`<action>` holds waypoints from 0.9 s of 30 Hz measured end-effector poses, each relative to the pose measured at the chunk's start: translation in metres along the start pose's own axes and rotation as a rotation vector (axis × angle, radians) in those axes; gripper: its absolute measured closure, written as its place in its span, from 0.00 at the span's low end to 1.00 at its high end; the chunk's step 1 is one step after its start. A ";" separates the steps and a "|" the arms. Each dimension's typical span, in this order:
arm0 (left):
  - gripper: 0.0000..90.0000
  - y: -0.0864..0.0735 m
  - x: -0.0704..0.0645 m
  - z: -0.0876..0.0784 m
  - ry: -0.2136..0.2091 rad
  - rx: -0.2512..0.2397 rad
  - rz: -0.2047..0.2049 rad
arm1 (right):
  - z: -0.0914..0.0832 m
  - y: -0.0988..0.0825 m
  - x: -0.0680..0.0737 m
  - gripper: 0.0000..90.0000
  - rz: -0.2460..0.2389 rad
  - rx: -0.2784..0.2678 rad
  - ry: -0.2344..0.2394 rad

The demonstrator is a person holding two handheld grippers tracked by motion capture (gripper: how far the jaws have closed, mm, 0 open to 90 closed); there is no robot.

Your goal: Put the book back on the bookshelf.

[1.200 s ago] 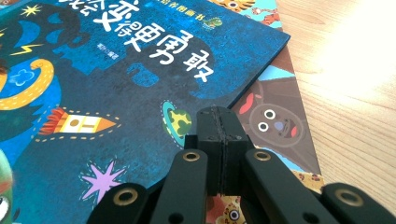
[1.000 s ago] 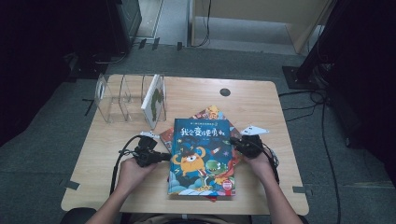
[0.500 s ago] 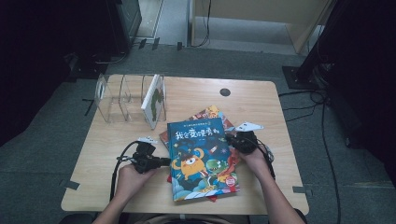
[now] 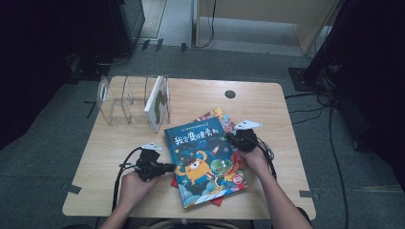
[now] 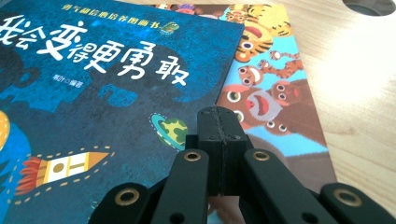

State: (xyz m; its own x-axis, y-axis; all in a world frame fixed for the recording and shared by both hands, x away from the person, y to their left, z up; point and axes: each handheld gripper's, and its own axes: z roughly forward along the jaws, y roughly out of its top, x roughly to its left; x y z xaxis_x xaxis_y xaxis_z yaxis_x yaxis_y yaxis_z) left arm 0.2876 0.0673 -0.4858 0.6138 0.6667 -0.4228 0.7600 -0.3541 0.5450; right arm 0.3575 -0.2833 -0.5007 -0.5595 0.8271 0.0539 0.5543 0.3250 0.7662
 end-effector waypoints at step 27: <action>0.85 0.019 -0.005 0.011 -0.016 -0.016 0.000 | -0.023 -0.007 -0.015 0.94 0.070 -0.021 -0.014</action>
State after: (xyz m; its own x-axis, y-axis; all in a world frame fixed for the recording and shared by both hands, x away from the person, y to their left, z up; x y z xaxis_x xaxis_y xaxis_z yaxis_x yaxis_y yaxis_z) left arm 0.3010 0.0502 -0.4816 0.6175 0.6560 -0.4339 0.7564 -0.3438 0.5566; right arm 0.3481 -0.3085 -0.4920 -0.5111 0.8538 0.0992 0.5786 0.2563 0.7743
